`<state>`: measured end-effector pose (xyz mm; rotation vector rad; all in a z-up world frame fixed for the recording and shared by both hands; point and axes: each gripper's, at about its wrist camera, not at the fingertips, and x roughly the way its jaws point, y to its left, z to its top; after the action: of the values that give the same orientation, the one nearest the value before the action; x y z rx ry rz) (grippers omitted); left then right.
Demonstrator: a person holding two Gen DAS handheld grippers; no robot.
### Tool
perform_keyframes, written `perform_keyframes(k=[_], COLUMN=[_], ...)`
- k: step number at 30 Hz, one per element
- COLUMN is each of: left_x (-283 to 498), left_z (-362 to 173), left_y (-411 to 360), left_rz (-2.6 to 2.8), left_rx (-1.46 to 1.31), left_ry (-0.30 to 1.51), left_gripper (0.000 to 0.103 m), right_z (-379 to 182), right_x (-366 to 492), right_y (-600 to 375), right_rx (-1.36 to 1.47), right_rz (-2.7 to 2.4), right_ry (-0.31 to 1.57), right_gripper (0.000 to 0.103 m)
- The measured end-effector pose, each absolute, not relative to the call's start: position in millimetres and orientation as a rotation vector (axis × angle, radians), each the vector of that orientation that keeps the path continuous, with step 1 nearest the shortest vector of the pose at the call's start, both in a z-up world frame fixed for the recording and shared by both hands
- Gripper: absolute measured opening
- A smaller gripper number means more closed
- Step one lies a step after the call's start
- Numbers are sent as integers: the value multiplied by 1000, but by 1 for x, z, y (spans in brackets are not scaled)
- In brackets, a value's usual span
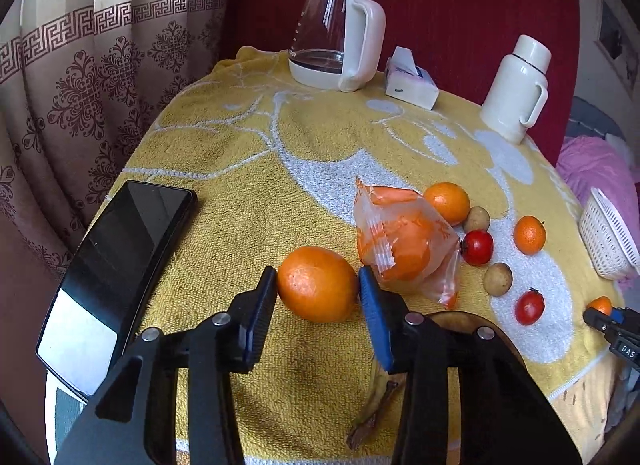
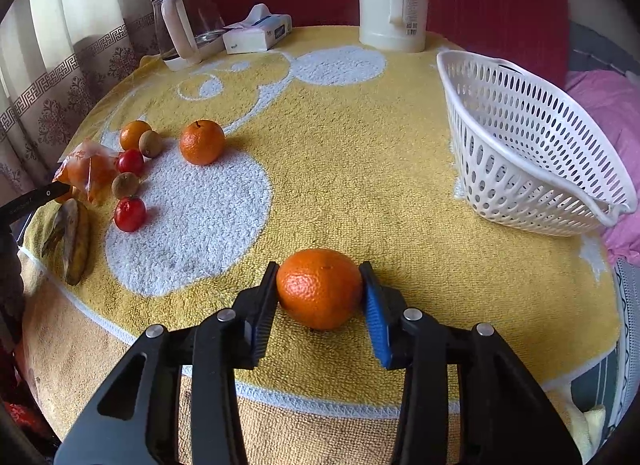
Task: Organize fruits
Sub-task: 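Carry both oranges into the white basket and open both grippers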
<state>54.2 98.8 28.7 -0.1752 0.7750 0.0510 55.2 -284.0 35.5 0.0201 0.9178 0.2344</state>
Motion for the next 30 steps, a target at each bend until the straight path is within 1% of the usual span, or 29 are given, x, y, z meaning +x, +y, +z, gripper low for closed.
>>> perform_keyframes(k=[10, 18, 24, 30], left_x=[20, 9, 7, 12], left_z=[61, 85, 96, 99], left_y=[102, 84, 60, 41], left_rz=[90, 50, 0, -31], left_rx=[-217, -217, -177, -152], left_ry=[670, 630, 614, 623], left_gripper=[42, 43, 43, 43], right_z=[48, 87, 118, 117], right_x=[51, 43, 49, 65], right_y=[-300, -328, -368, -416], right_rx=[116, 213, 245, 318], right_rz=[273, 288, 179, 54], right_ry=[892, 797, 700, 685], right_gripper=[41, 41, 41, 41])
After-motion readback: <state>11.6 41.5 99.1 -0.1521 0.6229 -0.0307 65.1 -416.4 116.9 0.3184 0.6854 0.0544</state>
